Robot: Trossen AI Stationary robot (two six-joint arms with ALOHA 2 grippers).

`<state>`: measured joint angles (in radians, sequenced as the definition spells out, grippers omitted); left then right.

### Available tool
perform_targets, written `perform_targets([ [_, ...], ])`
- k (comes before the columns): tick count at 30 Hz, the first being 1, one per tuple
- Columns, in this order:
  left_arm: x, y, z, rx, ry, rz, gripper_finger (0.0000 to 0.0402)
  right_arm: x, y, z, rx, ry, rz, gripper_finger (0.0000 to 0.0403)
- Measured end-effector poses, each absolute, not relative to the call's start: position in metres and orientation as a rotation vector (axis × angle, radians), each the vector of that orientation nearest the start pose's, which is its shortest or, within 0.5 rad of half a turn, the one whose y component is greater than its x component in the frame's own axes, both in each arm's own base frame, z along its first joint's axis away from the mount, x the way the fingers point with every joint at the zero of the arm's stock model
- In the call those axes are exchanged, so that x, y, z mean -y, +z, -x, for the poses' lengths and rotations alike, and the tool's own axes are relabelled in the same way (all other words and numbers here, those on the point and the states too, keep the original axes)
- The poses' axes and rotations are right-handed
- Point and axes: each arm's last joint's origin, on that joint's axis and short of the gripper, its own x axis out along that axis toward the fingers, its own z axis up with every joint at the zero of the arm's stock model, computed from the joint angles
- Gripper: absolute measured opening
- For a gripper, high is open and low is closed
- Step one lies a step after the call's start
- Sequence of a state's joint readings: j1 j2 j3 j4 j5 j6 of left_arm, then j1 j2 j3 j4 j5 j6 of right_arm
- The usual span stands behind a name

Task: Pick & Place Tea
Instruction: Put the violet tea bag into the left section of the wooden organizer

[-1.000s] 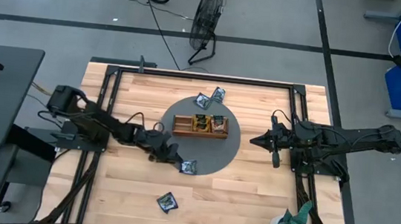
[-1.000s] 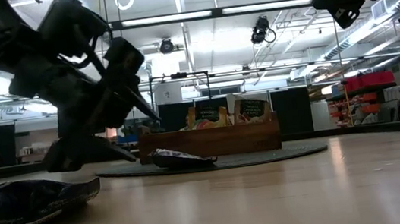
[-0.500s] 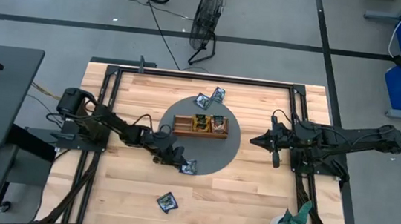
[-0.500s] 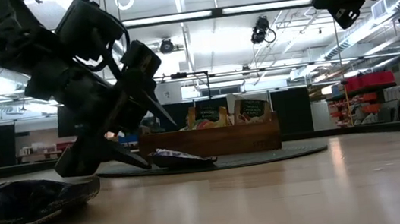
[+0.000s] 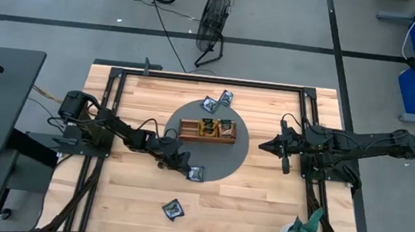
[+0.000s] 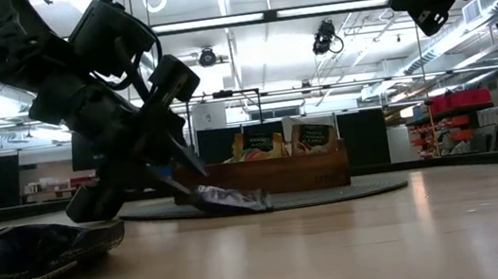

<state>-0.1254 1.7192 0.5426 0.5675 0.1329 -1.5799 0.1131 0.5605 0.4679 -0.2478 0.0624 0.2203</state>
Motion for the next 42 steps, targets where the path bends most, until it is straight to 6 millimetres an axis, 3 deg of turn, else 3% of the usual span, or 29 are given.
perform_targets([
  [5, 0.04, 0.106, -0.285, -0.673, 0.28, 1.49, 0.002, -0.014, 0.249, -0.136, -0.344, 0.011, -0.195, 0.0],
  [7, 0.04, 0.106, -0.285, -0.672, 0.276, 1.479, 0.0008, -0.014, 0.249, -0.136, -0.344, 0.011, -0.195, 0.0],
  [12, 0.04, 0.11, -0.288, -0.624, 0.229, 1.481, 0.0003, -0.014, 0.249, -0.136, -0.343, 0.009, -0.211, 0.0],
  [21, 0.037, 0.129, -0.297, -0.356, 0.164, 1.493, 0.0002, -0.014, 0.257, -0.139, -0.25, 0.014, -0.271, 0.0012],
  [30, 0.034, 0.152, -0.307, -0.073, 0.122, 1.447, 0.0001, -0.011, 0.272, -0.141, -0.081, -0.057, -0.567, 0.0013],
  [37, 0.029, 0.184, -0.331, 0.038, 0.062, 1.294, 0.0001, -0.01, 0.273, -0.144, -0.06, -0.09, -0.688, 0.0026],
  [42, 0.021, 0.208, -0.349, 0.095, 0.058, 1.168, 0.0001, -0.011, 0.275, -0.146, -0.046, -0.054, -0.693, 0.0073],
])
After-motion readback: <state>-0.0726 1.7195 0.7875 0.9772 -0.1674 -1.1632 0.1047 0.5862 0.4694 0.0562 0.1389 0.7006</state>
